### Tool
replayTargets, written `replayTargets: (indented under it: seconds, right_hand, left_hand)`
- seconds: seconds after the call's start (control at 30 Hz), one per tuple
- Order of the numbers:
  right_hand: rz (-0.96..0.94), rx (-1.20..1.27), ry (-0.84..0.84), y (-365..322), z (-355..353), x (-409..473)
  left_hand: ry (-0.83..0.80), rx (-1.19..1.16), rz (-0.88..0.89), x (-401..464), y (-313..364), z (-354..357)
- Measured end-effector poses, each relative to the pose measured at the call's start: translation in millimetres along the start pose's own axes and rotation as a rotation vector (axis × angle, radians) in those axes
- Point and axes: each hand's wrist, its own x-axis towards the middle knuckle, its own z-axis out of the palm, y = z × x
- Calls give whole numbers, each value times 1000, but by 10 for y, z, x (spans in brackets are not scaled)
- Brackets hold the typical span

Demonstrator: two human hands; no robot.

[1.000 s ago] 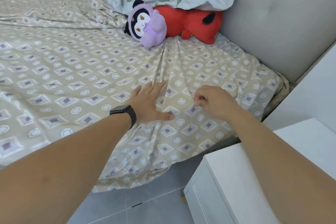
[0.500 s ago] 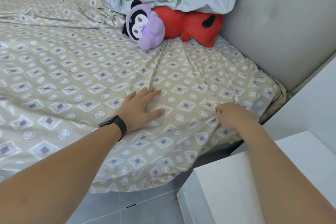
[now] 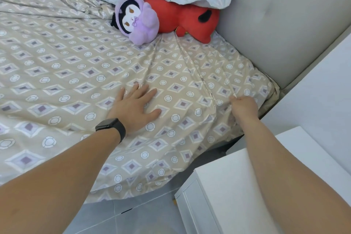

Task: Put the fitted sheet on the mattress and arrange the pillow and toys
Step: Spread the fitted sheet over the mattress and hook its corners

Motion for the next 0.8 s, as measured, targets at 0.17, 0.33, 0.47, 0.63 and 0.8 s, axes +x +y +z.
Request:
replayTargets:
  seconds: [0.17, 0.33, 0.47, 0.63, 0.8]
  right_hand:
    - [127, -127, 19, 26, -151, 53]
    - [170, -115, 72, 124, -96, 126]
    - [4, -173, 297, 59, -35, -11]
    - [-645, -407, 219, -314, 307, -579]
    - [-439, -425, -155, -852, 939, -1102]
  left_hand:
    - [-9, 30, -14, 0, 21, -14]
    - [17, 34, -30, -10, 50, -15]
    - [40, 20, -50, -35, 44, -9]
    - [81, -223, -120, -92, 23, -132]
    - [117, 18, -344, -579, -769, -559]
